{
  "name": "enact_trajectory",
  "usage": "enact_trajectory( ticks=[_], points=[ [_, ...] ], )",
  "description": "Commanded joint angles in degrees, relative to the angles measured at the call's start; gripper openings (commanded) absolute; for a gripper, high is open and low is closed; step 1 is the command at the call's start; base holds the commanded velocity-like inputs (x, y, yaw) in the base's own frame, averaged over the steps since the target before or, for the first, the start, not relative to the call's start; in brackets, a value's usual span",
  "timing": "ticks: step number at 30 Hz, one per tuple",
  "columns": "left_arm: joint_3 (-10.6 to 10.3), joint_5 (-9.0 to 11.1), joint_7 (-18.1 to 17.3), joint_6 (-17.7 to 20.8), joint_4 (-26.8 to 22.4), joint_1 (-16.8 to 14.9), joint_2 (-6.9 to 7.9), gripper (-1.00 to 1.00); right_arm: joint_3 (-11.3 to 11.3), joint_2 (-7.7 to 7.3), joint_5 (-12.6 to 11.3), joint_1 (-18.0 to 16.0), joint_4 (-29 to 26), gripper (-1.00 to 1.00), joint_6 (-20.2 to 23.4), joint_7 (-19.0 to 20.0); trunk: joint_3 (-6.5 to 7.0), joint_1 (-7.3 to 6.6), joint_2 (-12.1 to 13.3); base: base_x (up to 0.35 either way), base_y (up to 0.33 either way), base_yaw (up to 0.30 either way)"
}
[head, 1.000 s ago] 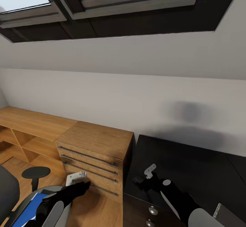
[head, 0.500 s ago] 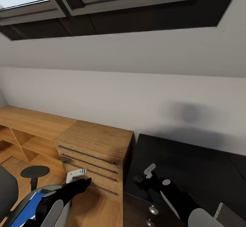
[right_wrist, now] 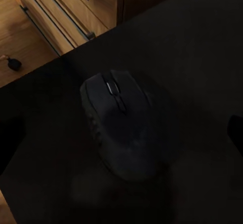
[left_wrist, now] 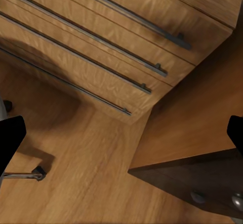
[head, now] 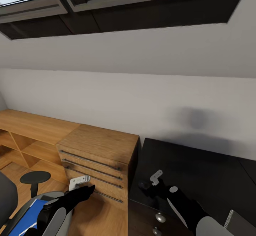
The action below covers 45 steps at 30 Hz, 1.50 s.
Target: In the bedroom, organize the workspace by keeping the computer under the desk, ensuring the monitor is on the desk, placing the keyboard on the desk next to the monitor, placing the mouse on the desk next to the keyboard, moving the folder from the swivel chair onto the desk next to the mouse, stacking the notebook on top of the folder with the pen on top of the notebook, and positioning the swivel chair next to the desk.
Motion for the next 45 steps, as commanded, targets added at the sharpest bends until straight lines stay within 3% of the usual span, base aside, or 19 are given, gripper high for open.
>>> enact_trajectory(
  ticks=[1,16,45],
  points=[
    [-0.1,0.6,0.6,0.1,-0.1,-0.1,0.05,1.0,0.2,-0.06,-0.2,0.0,-0.1,1.0,0.3,0.0,-0.26,0.23,-0.5,0.0,0.0,0.0],
    [0.0,0.6,0.6,0.1,-0.1,-0.1,0.05,1.0,0.2,-0.06,-0.2,0.0,0.0,1.0,0.3,0.0,-2.6,3.09,-5.7,0.0,0.0,0.0],
    [0.0,0.7,0.4,0.4,0.9,0.0,0.14,1.0,0.2,-0.06,-0.1,0.0,0.0,1.0,0.5,0.0,-2.6,3.09,-5.7,0.036,0.0,0.0]
  ],
)
